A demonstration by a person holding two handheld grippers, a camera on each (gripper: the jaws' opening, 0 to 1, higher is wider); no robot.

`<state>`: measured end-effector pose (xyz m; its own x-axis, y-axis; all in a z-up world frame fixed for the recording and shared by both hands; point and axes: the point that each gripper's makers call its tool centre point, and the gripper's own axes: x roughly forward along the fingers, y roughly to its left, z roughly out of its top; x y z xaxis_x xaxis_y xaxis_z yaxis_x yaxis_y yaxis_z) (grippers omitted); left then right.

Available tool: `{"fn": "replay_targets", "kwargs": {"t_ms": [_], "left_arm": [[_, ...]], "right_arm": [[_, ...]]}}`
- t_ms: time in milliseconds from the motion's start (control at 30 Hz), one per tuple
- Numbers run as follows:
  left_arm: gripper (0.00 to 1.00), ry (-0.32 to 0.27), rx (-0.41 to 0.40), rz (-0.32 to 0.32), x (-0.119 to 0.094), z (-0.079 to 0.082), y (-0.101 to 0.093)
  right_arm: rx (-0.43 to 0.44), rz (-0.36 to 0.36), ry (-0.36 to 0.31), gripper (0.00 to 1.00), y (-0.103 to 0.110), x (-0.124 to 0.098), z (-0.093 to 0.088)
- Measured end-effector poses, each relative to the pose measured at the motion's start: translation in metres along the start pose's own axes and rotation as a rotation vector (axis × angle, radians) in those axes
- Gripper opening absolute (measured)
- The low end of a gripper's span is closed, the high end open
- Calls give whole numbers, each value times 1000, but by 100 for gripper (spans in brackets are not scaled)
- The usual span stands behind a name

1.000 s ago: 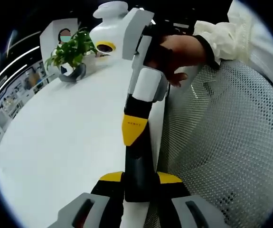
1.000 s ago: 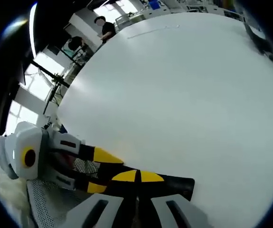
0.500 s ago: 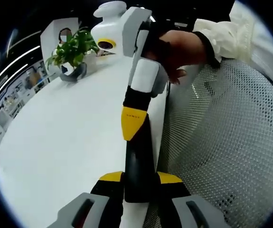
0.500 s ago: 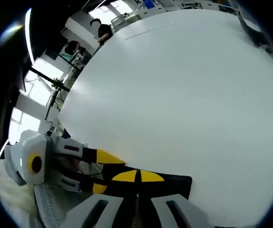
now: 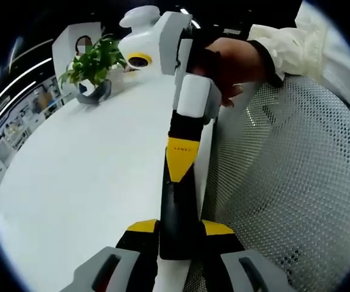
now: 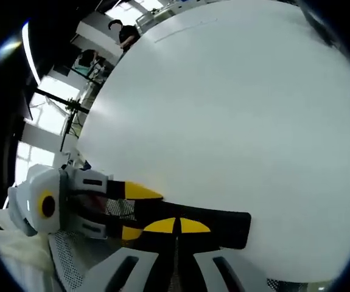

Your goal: Press the specified remote control buttons in sequence, fully releasing each button before pressing the next.

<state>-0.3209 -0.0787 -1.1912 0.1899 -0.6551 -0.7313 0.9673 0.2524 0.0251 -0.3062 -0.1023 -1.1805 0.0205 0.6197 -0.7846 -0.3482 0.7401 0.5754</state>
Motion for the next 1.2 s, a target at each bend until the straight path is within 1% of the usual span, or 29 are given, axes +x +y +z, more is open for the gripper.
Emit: {"fn": "replay_targets", "kwargs": {"t_ms": [33, 267, 400, 467, 533, 567, 600, 667, 733, 800, 1000, 1100, 1200], "left_arm": [[26, 0, 0, 0, 0, 0, 0], [26, 0, 2, 0, 0, 0, 1], [26, 0, -10, 1, 1, 0, 1], [26, 1, -23, 3, 1, 1, 2], [25, 8, -71, 17, 0, 0, 4], [25, 3, -89, 25, -1, 1, 7], [25, 3, -91, 25, -1, 1, 8], [25, 3, -91, 26, -2, 0, 7], [25, 4, -65, 31, -2, 1, 6], [25, 7, -79, 31, -2, 0, 8], [25, 8, -86, 39, -2, -1, 9], [24, 12, -84, 40, -2, -1, 9], [24, 10, -77, 38, -2, -1, 9]], "right_arm": [[-5, -3, 9, 0, -1, 0, -1], [-3, -4, -7, 0, -1, -1, 0], [28, 7, -14, 0, -4, -1, 1], [38, 6, -17, 0, -4, -2, 1], [40, -1, -26, 0, -6, -3, 3], [36, -10, -41, 0, -9, -3, 6], [34, -11, -42, 0, -9, -3, 6], [38, -10, -43, 0, -10, -2, 7], [40, -11, -45, 0, -10, -2, 7], [37, -16, -48, 0, -10, -3, 7], [48, -20, -59, 0, -12, -5, 8], [24, -19, -49, 0, -11, -6, 7], [26, -24, -41, 0, -10, -6, 6]]}}
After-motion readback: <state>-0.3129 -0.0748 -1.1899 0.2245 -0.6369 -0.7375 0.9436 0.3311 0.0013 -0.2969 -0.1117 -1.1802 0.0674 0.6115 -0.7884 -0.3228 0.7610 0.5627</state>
